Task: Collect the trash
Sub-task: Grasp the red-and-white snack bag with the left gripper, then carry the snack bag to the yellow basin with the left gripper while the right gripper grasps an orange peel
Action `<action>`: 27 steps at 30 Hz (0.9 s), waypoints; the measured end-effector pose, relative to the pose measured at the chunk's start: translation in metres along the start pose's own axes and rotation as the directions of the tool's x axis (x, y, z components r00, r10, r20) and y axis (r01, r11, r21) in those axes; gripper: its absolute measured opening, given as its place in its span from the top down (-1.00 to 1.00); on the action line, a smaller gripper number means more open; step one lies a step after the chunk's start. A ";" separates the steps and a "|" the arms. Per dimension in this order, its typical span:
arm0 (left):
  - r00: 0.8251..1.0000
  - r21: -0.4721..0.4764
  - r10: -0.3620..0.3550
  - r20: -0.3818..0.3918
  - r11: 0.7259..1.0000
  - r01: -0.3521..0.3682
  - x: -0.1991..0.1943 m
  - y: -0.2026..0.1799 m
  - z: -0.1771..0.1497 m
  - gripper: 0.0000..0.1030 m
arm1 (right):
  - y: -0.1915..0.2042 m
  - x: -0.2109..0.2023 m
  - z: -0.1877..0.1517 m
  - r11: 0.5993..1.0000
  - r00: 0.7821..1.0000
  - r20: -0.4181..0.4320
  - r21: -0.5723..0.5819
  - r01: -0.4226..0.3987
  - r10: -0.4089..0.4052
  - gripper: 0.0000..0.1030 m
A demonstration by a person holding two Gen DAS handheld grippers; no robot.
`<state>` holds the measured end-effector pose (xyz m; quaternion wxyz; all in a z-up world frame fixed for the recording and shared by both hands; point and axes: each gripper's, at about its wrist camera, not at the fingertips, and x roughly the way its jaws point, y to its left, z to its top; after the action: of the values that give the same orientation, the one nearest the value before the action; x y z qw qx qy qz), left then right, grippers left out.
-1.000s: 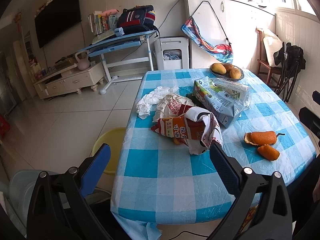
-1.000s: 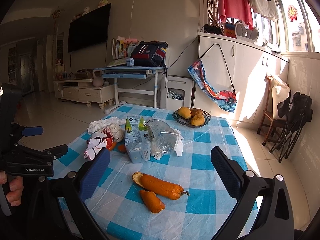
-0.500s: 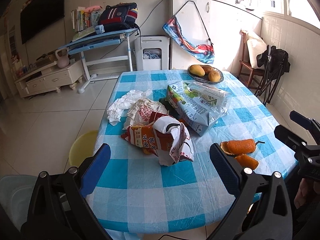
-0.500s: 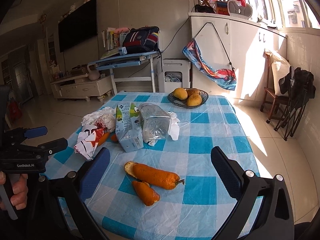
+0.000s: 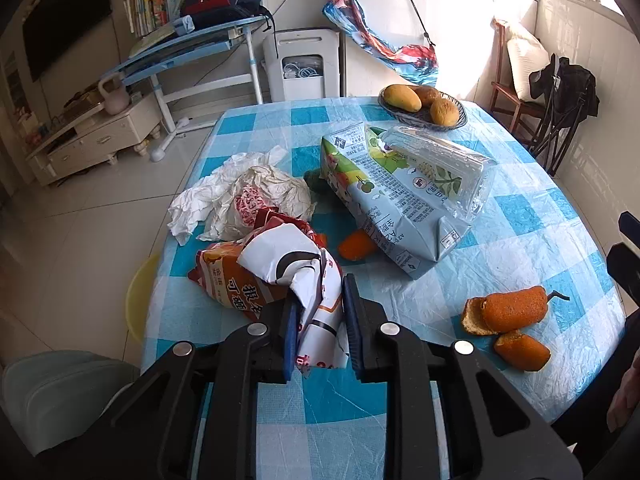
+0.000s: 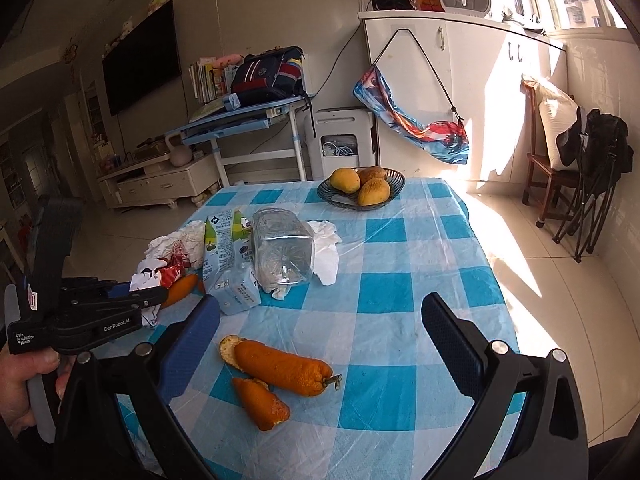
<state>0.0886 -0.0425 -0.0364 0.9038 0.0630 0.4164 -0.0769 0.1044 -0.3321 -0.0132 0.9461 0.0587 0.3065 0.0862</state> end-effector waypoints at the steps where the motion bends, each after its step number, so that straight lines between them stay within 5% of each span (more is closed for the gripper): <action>1: 1.000 -0.012 -0.015 0.021 1.000 0.016 -0.006 0.004 0.001 0.65 | -0.001 0.001 0.000 1.000 1.000 -0.008 0.004 -0.005 0.005 -0.88; 8: 0.964 -0.056 -0.160 0.211 0.983 0.175 -0.071 0.044 0.016 0.66 | 0.011 0.004 -0.003 0.998 0.998 -0.047 -0.037 -0.051 0.049 -0.88; 14: 0.947 -0.093 -0.134 0.293 0.981 0.168 -0.099 0.083 0.019 0.66 | 0.038 0.006 -0.008 0.983 0.989 -0.068 -0.120 -0.141 0.133 -0.88; 17: 0.955 -0.187 -0.104 0.276 0.969 0.160 -0.089 0.105 0.009 0.66 | 0.056 0.011 -0.009 0.957 0.959 -0.106 -0.101 -0.273 0.262 -0.88; 20: 0.940 -0.198 -0.086 0.330 0.968 0.158 -0.098 0.112 0.008 0.65 | 0.079 0.025 -0.013 0.932 0.924 -0.171 -0.067 -0.357 0.342 -0.86; 27: 0.931 -0.210 -0.077 0.358 0.965 0.160 -0.108 0.123 0.001 0.64 | 0.120 0.082 -0.013 0.928 0.894 -0.251 0.125 -0.350 0.371 -0.38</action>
<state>0.0436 0.0869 0.0521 0.9576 -0.0846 0.2598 -0.0916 0.1471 -0.1981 -0.0503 0.8600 0.1385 0.4194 0.2556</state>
